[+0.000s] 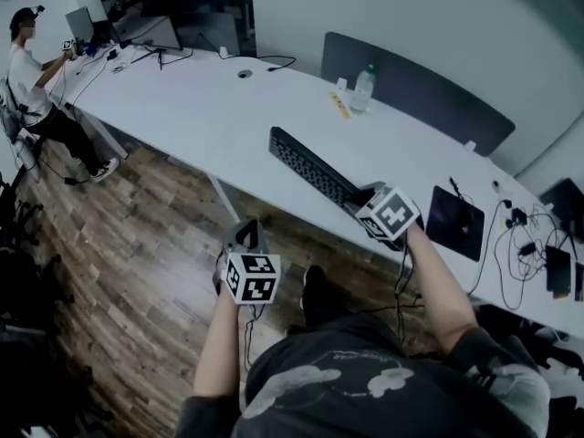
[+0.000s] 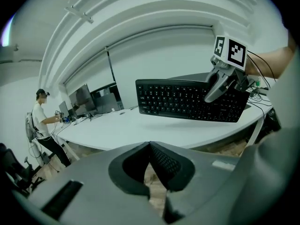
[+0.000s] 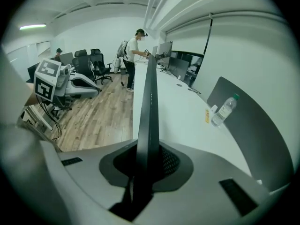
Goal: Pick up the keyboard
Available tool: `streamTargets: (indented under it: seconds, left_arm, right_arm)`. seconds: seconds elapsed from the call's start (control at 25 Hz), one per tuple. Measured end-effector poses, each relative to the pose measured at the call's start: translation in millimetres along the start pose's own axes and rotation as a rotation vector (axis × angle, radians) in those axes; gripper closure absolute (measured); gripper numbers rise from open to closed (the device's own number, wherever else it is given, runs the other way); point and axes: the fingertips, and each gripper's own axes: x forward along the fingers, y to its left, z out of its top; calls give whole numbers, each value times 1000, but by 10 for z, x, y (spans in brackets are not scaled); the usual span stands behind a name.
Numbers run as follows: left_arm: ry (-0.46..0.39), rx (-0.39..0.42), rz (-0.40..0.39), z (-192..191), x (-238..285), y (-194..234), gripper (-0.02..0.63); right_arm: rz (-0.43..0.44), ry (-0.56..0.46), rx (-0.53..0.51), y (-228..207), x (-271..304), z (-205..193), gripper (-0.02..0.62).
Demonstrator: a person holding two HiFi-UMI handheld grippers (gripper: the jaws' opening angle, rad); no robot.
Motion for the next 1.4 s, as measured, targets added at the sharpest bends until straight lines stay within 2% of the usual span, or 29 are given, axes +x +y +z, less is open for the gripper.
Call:
streamTargets:
  seconds: [0.16, 0.36, 0.76, 1.04, 1.4]
  left_arm:
    - [-33, -38, 23, -114, -294, 24, 604]
    - [-49, -80, 30, -239, -492, 54, 604]
    - [-27, -121, 80, -405, -730, -79, 604]
    - [-23, -130, 155, -333, -979, -383, 604]
    - [-17, -173, 258, -296, -1306, -869, 604]
  right_arm:
    - [0, -18, -12, 350, -82, 35, 532]
    - [-6, -67, 23, 588, -105, 79, 532]
    - [89, -145, 67, 829, -130, 14, 532]
    - [153, -198, 98, 891, -278, -163, 532]
    - [221, -224, 47, 881, -565, -573, 532]
